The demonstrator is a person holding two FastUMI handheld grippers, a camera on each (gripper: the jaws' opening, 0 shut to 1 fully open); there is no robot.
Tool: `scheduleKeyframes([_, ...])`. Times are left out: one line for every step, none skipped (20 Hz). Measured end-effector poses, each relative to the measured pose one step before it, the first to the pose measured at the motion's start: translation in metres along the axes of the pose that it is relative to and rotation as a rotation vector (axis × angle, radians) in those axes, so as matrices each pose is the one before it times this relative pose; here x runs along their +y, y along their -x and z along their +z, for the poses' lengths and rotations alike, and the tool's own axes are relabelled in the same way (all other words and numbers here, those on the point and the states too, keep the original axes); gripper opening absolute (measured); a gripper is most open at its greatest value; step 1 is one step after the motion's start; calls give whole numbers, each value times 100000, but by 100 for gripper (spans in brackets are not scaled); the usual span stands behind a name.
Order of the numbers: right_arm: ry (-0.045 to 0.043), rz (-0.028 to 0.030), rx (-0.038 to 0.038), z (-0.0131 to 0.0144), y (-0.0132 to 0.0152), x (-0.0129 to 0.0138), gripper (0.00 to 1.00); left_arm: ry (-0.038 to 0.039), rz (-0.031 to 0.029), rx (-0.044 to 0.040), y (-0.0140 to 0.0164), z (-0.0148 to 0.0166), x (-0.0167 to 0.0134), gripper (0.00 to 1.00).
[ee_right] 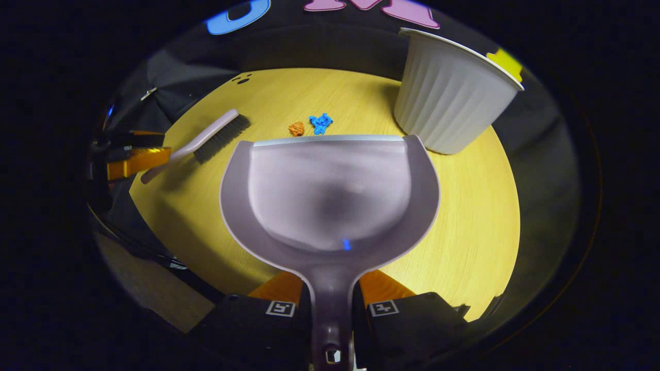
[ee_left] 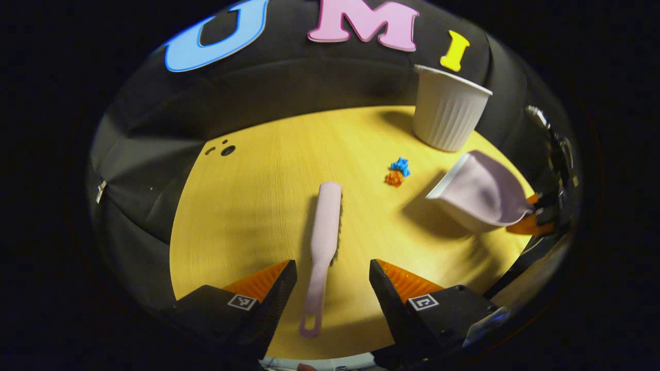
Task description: Pick up the small broom and dustpan from the desktop, sweep the trash into the dustpan with the broom, and then empty the trash into the garbage bin.
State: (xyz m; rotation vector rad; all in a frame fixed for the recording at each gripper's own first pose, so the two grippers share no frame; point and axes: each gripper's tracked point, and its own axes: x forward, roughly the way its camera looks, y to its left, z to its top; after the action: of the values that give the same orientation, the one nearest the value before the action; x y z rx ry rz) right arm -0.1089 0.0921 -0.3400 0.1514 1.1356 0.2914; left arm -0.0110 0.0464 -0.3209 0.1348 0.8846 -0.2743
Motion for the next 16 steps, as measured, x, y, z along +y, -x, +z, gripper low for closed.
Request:
scheduleKeyframes([-879, -985, -724, -28, 609, -198, 37, -1928, 65, 1776, -786, -281, 246, 90])
scheduleKeyframes([-166, -1004, -413, -232, 498, -210, 37, -1382, -662, 1771, -947, -512, -39, 89])
scheduleKeyframes([167, -894, -107, -195, 488, -154, 37, -281, -1376, 1456, -823, 7, -54, 88])
scheduleKeyframes([-54, -473, 192, -298, 254, -53, 37, 777, -1847, 2053, -868, -56, -236, 87])
scheduleKeyframes([-452, -282, 297, -315, 350, 10, 34, 1405, -1409, 1952, -809, -122, -161, 87])
scheduleKeyframes([-500, -269, 182, -339, 282, -28, 34, 1647, -583, 2002, -766, -154, -22, 87])
scheduleKeyframes([-515, -274, 320, -325, 274, -36, 37, 1761, -187, 1454, -547, -48, 40, 86])
scheduleKeyframes([-687, -54, 482, -427, 250, -10, 37, 1228, -326, 1432, -634, -54, -56, 84])
scheduleKeyframes([-698, -114, 337, -331, 191, -15, 37, 450, 460, 1940, -405, -124, 81, 83])
scheduleKeyframes([-551, -269, 162, -270, 143, -10, 37, -183, 71, 1242, -546, -115, -12, 82])
scheduleKeyframes([-277, -390, 339, -326, 367, -120, 34, -520, -115, 866, -492, 124, -83, 81])
scheduleKeyframes([-296, -210, 259, -260, 158, 22, 37, -410, 46, 565, -348, 10, -64, 79])
scheduleKeyframes([-10, -84, 100, -166, 66, -34, 34, -362, 1152, 455, -251, 88, 225, 77])
scheduleKeyframes([14, 27, -3, -184, 10, 60, 37, -219, 1093, 504, -220, -135, 241, 70])
scheduleKeyframes([174, 97, 147, -61, 9, 16, 34, 489, -102, 495, -94, -210, 5, 65])
scheduleKeyframes([297, 51, -47, 33, 69, 32, 37, 1283, -194, -1176, -76, 301, -75, 56])
